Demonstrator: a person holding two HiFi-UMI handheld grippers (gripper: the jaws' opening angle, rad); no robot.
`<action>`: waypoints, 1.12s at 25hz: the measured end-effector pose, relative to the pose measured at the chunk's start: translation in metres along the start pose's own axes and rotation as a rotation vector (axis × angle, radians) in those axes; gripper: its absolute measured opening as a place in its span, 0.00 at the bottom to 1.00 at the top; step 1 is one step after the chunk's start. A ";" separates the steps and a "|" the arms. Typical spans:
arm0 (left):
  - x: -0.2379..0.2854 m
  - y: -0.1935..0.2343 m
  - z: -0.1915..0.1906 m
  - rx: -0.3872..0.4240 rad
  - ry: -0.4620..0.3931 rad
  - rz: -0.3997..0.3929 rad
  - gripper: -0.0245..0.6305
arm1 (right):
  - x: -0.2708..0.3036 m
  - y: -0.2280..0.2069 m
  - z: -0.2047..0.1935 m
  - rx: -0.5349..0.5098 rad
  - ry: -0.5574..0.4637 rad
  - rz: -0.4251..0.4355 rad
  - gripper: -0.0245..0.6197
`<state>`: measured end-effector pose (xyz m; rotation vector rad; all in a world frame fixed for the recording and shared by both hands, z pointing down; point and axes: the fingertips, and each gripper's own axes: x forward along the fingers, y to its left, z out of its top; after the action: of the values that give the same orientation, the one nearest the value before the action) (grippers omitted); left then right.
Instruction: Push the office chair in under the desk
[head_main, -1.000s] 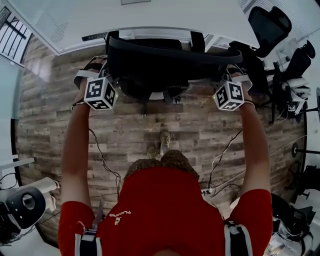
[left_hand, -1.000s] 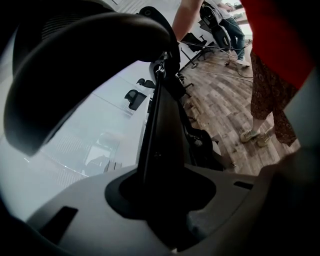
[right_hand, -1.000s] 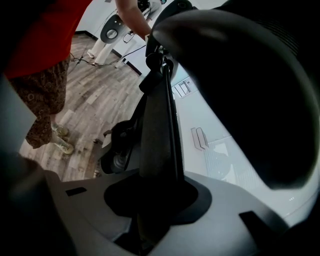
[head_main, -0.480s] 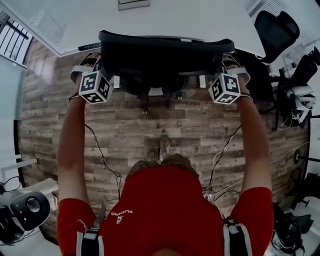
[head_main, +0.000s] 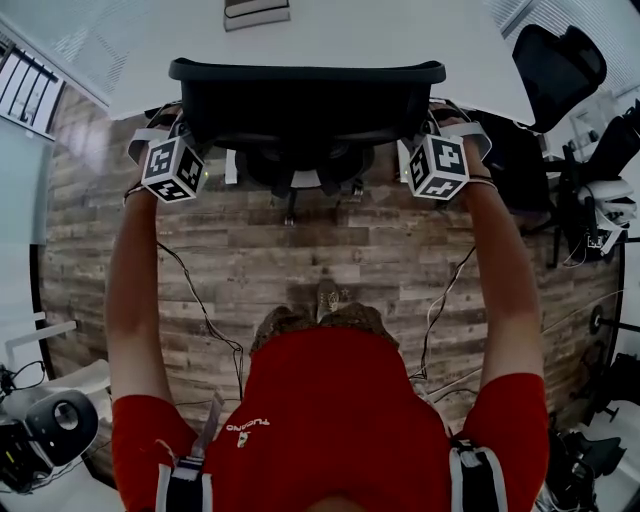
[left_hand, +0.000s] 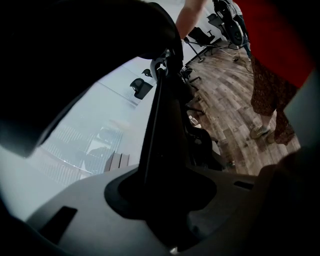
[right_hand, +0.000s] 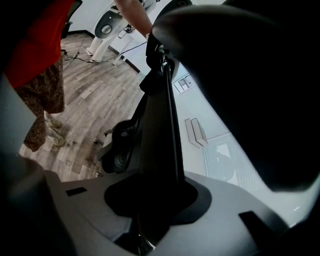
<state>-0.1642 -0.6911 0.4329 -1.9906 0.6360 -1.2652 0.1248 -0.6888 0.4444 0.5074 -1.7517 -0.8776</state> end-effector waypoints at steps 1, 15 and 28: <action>0.002 0.003 -0.001 0.000 0.000 0.002 0.25 | 0.002 -0.002 -0.001 -0.001 -0.001 -0.002 0.23; 0.013 0.018 -0.012 0.007 -0.012 -0.001 0.26 | 0.017 -0.014 -0.001 0.009 0.020 0.006 0.22; 0.028 0.033 -0.025 0.005 -0.010 -0.007 0.26 | 0.037 -0.029 -0.004 0.011 0.029 0.006 0.22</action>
<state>-0.1768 -0.7388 0.4313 -1.9954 0.6213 -1.2590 0.1132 -0.7341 0.4455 0.5201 -1.7316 -0.8526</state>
